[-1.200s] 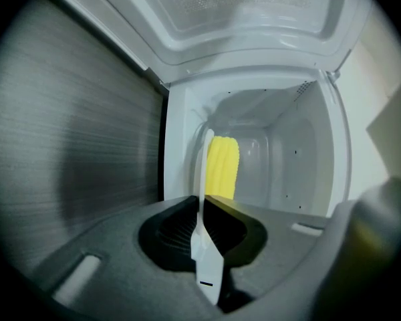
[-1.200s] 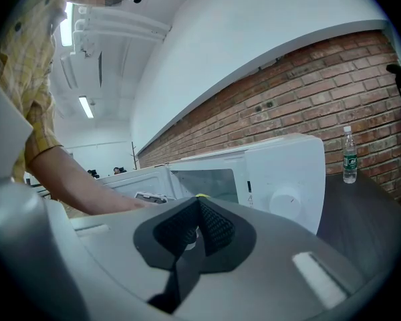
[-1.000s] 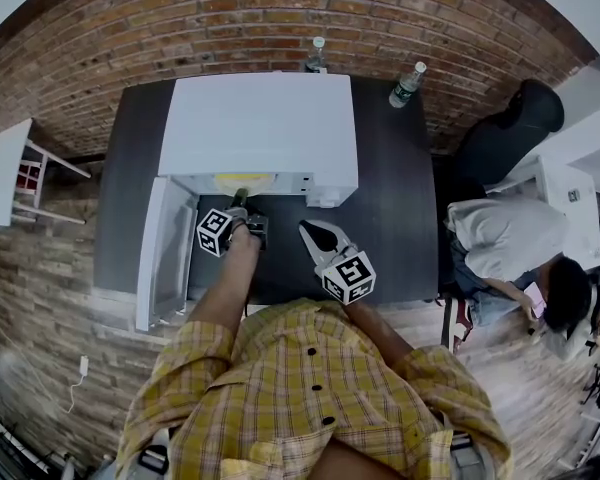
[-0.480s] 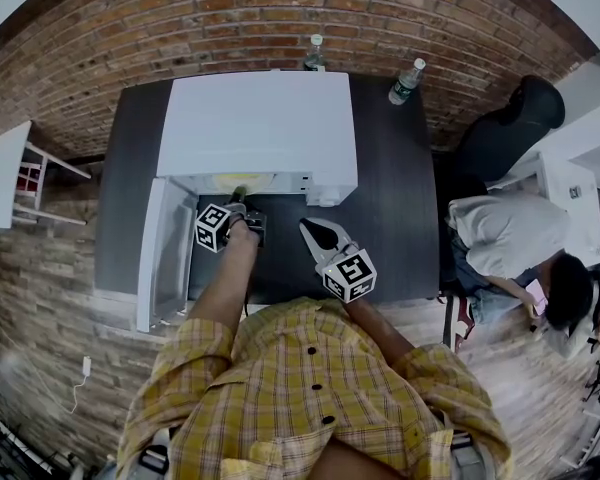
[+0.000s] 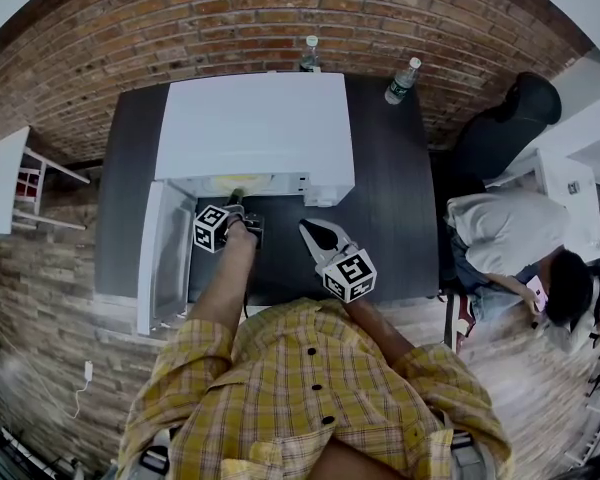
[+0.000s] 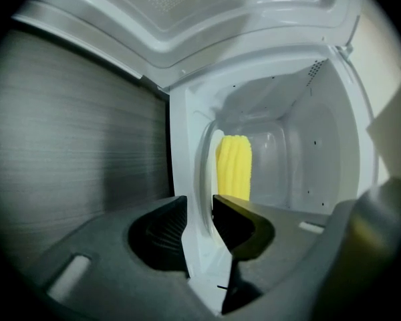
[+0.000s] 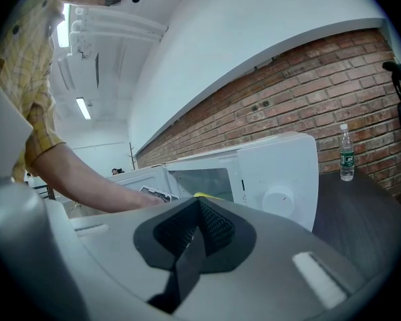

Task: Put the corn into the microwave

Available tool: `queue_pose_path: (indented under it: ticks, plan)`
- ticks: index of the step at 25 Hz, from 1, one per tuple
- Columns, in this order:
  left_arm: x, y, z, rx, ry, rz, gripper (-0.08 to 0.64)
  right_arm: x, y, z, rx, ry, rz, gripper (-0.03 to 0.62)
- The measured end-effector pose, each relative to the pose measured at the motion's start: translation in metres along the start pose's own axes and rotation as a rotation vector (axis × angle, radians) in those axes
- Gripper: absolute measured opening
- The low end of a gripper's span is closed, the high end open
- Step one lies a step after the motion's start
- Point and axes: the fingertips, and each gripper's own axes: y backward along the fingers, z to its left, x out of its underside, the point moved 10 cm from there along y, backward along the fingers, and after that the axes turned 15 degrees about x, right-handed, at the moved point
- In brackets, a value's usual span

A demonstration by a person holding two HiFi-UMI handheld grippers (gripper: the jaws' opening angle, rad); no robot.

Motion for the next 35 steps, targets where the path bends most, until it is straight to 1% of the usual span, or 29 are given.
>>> queue_pose_path:
  ticks: [7, 12, 14, 15, 16, 18, 19, 24, 30, 31, 35]
  plan:
    - [-0.001, -0.003, 0.003, 0.017, 0.032, 0.008, 0.130, 0.000, 0.003, -0.001, 0.006, 0.001, 0.003, 0.003]
    - [0.004, 0.003, -0.001, 0.068, 0.087, 0.013, 0.130, 0.000, 0.005, 0.000, 0.008, 0.002, -0.008, 0.003]
    - [0.007, 0.008, -0.006, 0.085, 0.085, 0.032, 0.119, 0.000, 0.005, 0.000, 0.016, 0.004, -0.011, 0.003]
    - [0.010, 0.011, -0.009, 0.092, 0.075, 0.048, 0.093, -0.001, 0.005, 0.001, 0.020, 0.005, -0.012, 0.003]
    - [0.012, 0.014, -0.012, 0.101, 0.062, 0.065, 0.083, -0.001, 0.006, 0.001, 0.024, 0.004, -0.013, 0.003]
    - [0.015, 0.022, -0.017, 0.126, 0.033, 0.098, 0.012, -0.001, 0.008, 0.002, 0.030, 0.004, -0.015, 0.003]
    - [0.017, 0.025, -0.020, 0.143, 0.020, 0.112, 0.000, -0.001, 0.009, 0.003, 0.033, 0.004, -0.016, 0.003]
    - [0.026, 0.044, -0.035, 0.231, 0.007, 0.155, 0.000, -0.004, 0.018, 0.004, 0.049, -0.030, -0.023, 0.003]
    - [0.037, 0.074, -0.048, 0.313, -0.037, 0.188, 0.000, -0.006, 0.028, 0.011, 0.059, -0.031, -0.034, 0.003]
    - [0.039, 0.079, -0.049, 0.323, -0.056, 0.196, 0.000, -0.006, 0.029, 0.013, 0.060, -0.032, -0.033, 0.003]
    - [0.045, 0.101, -0.058, 0.379, -0.187, 0.233, 0.000, -0.006, 0.036, 0.020, 0.055, -0.029, -0.035, 0.003]
